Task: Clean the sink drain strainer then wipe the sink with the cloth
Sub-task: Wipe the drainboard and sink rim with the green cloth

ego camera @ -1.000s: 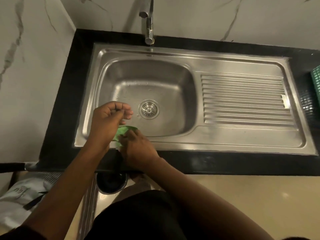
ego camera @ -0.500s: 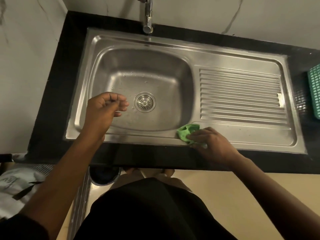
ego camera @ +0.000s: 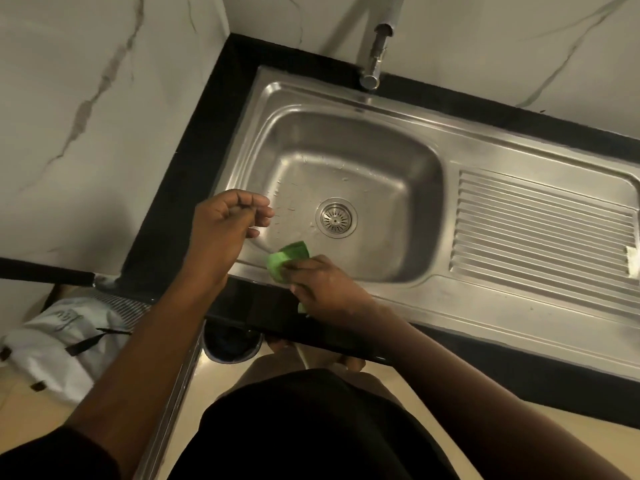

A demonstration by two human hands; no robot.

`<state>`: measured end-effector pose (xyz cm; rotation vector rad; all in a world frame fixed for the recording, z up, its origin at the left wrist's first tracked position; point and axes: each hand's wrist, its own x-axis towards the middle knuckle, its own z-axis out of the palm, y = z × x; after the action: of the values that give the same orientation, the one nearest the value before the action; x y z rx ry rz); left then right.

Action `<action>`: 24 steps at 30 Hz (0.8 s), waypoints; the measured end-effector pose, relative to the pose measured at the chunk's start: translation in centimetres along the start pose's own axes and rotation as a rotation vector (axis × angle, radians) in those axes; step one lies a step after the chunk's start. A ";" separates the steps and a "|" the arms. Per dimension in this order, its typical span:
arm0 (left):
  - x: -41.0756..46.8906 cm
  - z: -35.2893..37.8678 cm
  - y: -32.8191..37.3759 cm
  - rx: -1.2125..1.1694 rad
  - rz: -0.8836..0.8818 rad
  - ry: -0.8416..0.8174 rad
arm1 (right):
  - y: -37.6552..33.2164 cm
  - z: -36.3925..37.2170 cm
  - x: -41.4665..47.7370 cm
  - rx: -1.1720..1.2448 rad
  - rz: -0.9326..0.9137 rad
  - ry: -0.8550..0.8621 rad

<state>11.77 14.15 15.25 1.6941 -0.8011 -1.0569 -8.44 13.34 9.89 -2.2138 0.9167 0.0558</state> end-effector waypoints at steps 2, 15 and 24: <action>0.2 -1.1 0.0 -0.008 -0.005 0.033 | -1.8 1.0 2.7 0.015 -0.030 0.000; 2.8 -6.7 0.2 -0.027 -0.062 0.161 | 2.5 -1.0 0.9 -0.044 -0.083 0.020; 4.6 -8.2 0.3 0.000 -0.102 0.183 | -1.9 3.4 7.8 -0.015 -0.399 0.074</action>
<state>21.09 13.16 15.69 1.8180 -0.6027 -0.9537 -0.71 11.79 6.29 -2.3845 0.4985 -0.2080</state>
